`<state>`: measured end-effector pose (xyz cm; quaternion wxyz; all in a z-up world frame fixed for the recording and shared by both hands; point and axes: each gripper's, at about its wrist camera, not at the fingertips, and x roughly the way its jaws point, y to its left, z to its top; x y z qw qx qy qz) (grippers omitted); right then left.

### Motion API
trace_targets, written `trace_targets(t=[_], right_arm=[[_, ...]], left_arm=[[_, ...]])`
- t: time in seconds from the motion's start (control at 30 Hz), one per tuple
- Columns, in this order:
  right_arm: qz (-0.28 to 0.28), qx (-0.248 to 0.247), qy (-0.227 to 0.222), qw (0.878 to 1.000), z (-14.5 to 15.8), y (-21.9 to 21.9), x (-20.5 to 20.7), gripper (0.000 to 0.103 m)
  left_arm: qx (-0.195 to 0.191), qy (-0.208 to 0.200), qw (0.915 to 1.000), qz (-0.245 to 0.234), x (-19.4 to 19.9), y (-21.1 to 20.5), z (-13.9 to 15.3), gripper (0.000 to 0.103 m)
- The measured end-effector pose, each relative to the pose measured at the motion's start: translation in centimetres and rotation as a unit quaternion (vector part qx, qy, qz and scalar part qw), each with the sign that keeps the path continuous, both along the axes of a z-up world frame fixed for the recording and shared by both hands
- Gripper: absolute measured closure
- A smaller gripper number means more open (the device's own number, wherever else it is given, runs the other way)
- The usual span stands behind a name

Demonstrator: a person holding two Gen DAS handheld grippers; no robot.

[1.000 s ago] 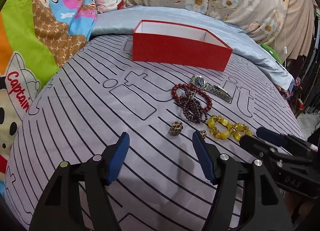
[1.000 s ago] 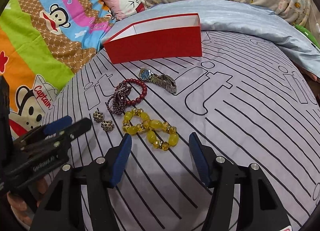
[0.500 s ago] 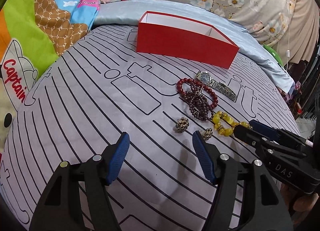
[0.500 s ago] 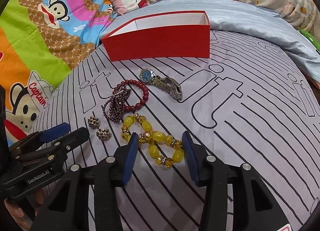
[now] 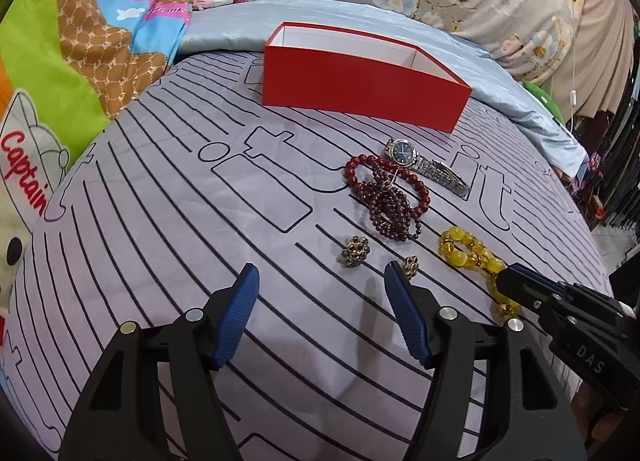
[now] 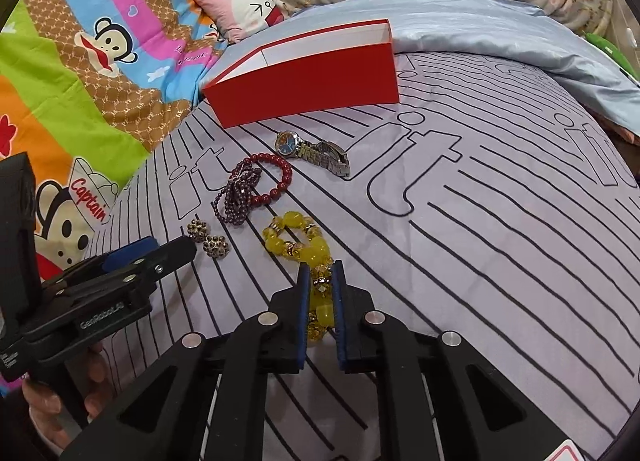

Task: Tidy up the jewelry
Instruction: 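Grasp the chunky yellow bead bracelet with the right tool while the left tool grasps a small gold charm, then lift and carry the yellow bracelet and gold charm into the red box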

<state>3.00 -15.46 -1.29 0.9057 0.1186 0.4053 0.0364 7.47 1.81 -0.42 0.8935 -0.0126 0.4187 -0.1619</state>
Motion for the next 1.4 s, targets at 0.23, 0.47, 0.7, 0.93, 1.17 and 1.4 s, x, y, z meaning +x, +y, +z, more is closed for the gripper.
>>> trace_targets(t=[0.23, 0.47, 0.7, 0.93, 1.17, 1.4], right_arm=[[0.000, 0.001, 0.000, 1.000, 0.0, 0.0, -0.1, 0.093], [0.000, 0.002, 0.000, 1.000, -0.1, 0.1, -0.2, 0.093], [-0.003, 0.007, -0.003, 1.000, 0.1, 0.0, -0.3, 0.094], [-0.010, 0.027, -0.008, 1.000, 1.0, -0.7, -0.6, 0.094], [-0.011, 0.024, -0.041, 0.999, 4.6, -0.8, -1.2, 0.094], [-0.007, 0.021, -0.077, 0.997, 8.4, -1.4, -1.1, 0.094]], left_arm=[[0.006, 0.000, 1.0000, 0.001, 1.4, -0.6, -0.1, 0.060], [0.009, -0.002, 0.9996, -0.026, 1.4, -1.6, 0.0, 0.082], [0.000, -0.001, 0.9991, -0.042, 1.3, -2.0, 0.0, 0.091], [-0.005, -0.007, 0.9994, -0.035, 0.6, -1.2, 0.7, 0.091], [-0.030, -0.021, 0.9991, -0.021, 0.1, 0.7, 3.8, 0.091], [-0.039, -0.043, 0.9981, -0.019, -0.1, 1.8, 7.2, 0.091]])
